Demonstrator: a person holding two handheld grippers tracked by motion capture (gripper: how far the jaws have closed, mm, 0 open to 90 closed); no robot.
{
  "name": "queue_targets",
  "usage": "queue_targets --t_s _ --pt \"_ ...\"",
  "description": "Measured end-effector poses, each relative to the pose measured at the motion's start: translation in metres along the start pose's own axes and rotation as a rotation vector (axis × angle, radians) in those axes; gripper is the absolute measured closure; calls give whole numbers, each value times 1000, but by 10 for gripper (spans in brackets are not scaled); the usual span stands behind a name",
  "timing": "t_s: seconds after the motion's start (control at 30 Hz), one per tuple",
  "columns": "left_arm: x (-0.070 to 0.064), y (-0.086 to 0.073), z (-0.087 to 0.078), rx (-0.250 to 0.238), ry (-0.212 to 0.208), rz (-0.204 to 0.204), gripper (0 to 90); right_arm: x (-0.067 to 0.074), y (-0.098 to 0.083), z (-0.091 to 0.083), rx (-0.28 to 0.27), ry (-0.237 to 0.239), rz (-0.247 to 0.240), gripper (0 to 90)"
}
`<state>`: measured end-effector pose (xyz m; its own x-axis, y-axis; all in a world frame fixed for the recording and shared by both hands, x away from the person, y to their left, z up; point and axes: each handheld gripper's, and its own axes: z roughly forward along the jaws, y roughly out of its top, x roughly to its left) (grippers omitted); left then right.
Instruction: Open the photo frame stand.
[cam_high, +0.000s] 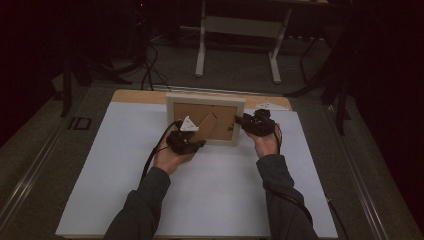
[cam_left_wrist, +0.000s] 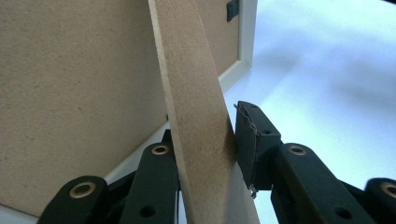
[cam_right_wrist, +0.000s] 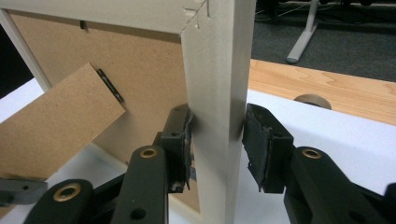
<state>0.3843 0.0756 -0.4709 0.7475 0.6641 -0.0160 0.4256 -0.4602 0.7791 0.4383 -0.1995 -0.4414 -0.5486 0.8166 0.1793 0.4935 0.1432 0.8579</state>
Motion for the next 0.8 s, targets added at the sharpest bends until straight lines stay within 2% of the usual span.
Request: queue_targets --t_s 0.43,0.77,0.8 --pt "-2 1 3 -3 18 3 712 1 1 0 -6 -6 -4 618" --pt "-7 2 4 -10 16 23 713 1 1 0 -13 -9 -5 621" --pt "-9 2 5 -22 21 29 713 1 2 -2 -28 -4 -1 655"
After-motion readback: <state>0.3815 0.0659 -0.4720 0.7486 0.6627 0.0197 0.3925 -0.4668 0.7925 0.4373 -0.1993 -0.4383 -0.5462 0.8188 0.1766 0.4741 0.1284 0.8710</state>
